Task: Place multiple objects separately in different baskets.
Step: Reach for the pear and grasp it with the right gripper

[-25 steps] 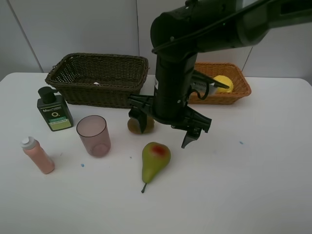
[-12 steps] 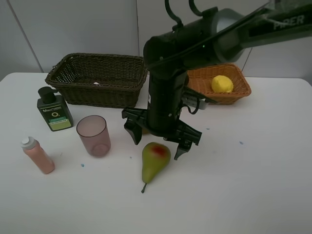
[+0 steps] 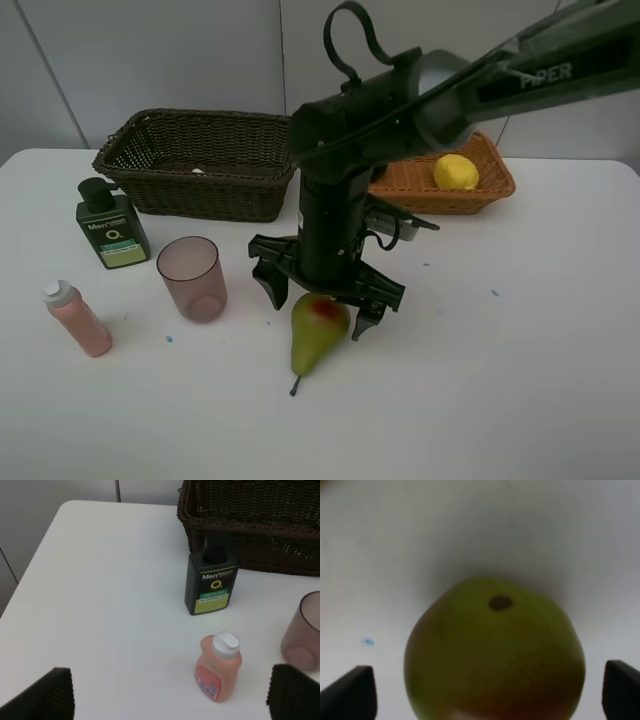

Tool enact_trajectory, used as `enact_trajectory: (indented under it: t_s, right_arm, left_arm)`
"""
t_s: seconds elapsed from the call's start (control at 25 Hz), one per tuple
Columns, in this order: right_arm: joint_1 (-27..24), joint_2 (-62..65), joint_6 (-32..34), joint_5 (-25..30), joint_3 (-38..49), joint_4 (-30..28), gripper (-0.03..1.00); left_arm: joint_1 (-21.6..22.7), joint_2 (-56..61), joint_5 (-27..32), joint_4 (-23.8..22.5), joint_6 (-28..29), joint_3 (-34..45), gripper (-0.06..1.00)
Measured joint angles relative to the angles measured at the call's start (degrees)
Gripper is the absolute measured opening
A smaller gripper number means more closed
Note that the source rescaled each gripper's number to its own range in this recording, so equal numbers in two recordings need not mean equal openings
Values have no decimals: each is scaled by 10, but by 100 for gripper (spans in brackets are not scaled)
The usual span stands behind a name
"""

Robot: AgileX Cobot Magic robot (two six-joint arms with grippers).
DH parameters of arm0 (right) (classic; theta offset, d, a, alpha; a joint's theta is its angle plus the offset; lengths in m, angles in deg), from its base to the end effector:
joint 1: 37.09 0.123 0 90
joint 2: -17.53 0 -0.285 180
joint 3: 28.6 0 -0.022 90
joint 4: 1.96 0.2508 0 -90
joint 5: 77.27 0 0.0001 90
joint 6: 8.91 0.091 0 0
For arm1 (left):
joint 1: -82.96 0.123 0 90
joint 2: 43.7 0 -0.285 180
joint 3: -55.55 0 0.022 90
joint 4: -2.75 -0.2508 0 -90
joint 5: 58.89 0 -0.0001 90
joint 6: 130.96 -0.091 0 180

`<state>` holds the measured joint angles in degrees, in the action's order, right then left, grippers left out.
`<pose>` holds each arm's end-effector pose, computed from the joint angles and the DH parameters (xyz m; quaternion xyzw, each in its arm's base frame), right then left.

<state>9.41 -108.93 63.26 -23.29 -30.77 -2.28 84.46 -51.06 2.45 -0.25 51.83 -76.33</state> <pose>0.2699 0.2838 0.1381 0.2206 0.9753 0.0118 0.0097 -0.0075 0.0040 0.2787 -0.0332 0.8509 0.0202 0.5239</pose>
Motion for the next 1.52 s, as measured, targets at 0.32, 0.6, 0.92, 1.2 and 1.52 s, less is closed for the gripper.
enact_trajectory:
  t_s: [0.32,0.6,0.92,1.2,1.52]
  right_arm:
    - [0,-9,-1,-4,0,0,98]
    - [0,-20,-14,-10,0,0,98]
    - [0,-20,-14,-12,0,0,98]
    - [0,-20,-14,-12,0,3,97]
    - [0,-20,-38,-12,0,19,72]
  left_arm:
    - [0,0,0,0,0,0,100]
    - [0,0,0,0,0,0,100]
    - [0,0,0,0,0,0,100]
    - [0,0,0,0,0,0,100]
    - [0,0,0,0,0,0,100]
